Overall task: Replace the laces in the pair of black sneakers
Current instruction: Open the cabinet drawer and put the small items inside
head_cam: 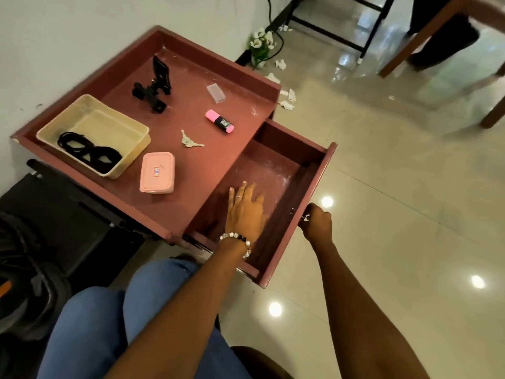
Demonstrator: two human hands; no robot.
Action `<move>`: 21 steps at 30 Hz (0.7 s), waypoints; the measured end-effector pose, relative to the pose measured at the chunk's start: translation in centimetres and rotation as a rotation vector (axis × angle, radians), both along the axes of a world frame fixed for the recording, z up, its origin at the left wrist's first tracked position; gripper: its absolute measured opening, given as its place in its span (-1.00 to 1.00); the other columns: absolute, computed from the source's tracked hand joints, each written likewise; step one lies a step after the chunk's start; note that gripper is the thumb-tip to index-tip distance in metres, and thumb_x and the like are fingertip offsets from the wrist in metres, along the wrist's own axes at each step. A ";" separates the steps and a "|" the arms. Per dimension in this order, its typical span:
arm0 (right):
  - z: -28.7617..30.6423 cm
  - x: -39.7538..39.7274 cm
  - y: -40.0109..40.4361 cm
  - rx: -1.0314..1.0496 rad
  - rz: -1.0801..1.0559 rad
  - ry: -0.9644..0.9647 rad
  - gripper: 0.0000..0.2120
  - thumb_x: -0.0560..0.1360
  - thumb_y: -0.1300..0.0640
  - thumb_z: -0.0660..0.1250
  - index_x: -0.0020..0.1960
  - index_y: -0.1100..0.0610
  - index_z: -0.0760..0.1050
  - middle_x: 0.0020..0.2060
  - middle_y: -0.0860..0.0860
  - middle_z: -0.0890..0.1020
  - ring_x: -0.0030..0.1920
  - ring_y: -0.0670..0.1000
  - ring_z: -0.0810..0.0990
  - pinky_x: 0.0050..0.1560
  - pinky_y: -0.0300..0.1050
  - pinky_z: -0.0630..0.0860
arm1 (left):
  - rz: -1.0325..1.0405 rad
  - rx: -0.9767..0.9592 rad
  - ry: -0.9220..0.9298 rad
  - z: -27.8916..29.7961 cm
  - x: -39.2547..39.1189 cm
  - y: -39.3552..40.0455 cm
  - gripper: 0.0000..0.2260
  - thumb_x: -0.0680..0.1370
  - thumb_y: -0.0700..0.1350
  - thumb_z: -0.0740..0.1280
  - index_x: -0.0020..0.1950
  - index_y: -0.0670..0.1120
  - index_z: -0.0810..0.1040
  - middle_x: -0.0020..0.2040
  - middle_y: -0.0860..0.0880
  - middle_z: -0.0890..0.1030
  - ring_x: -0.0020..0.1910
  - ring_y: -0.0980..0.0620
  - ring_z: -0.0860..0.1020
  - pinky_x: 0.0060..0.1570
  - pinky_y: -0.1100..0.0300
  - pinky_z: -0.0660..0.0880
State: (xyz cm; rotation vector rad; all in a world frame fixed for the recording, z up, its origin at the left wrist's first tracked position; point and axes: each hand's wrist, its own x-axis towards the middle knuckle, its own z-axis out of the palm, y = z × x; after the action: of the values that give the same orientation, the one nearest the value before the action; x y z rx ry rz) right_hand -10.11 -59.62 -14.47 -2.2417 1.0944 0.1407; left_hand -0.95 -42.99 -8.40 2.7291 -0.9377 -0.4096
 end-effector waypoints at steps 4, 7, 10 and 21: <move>0.7 -2.1 -1.3 0.006 -0.011 0.041 -0.83 0.49 0.23 0.43 0.07 0.20 0.58 -0.01 0.12 0.67 -0.09 0.15 0.63 -0.14 -0.17 0.45 | -0.017 -0.007 0.027 0.2 -1.0 -0.5 -0.65 0.56 -0.08 0.32 0.35 -0.05 0.47 0.44 -0.07 0.33 0.48 -0.06 0.22 0.51 -0.03 0.00; 1.0 -2.0 -1.2 0.024 0.005 0.054 -0.81 0.48 0.21 0.44 0.09 0.18 0.62 0.03 0.11 0.69 0.03 0.15 0.63 -0.04 -0.14 0.51 | 0.004 -0.037 0.055 0.2 -0.9 -0.5 -0.68 0.56 -0.11 0.33 0.32 -0.05 0.50 0.38 -0.06 0.40 0.37 -0.08 0.34 0.45 -0.01 0.18; 3.1 -2.2 -1.2 -0.065 -0.119 0.007 -0.81 0.52 0.30 0.31 0.07 0.26 0.65 -0.01 0.17 0.69 0.05 0.23 0.62 -0.04 -0.10 0.50 | 0.022 -0.142 0.112 1.5 -0.6 -0.6 -0.71 0.55 -0.13 0.34 0.28 -0.04 0.55 0.26 -0.07 0.49 0.24 -0.10 0.45 0.29 0.01 0.37; 10.0 10.2 5.7 -0.051 0.024 -0.492 -0.84 0.52 0.27 0.33 0.05 0.20 0.65 -0.01 0.10 0.69 -0.01 0.07 0.64 0.15 0.01 0.55 | 0.579 -0.199 -0.152 6.8 8.1 6.7 -0.74 0.52 -0.13 0.31 0.20 -0.04 0.59 0.18 -0.15 0.50 0.22 -0.21 0.41 0.15 -0.06 0.35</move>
State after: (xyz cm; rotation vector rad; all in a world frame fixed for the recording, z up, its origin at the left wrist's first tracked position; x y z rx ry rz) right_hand 0.10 -53.92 -4.46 -2.1681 0.8082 -0.4136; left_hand 7.17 -36.28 -1.55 2.7034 -0.1696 0.0008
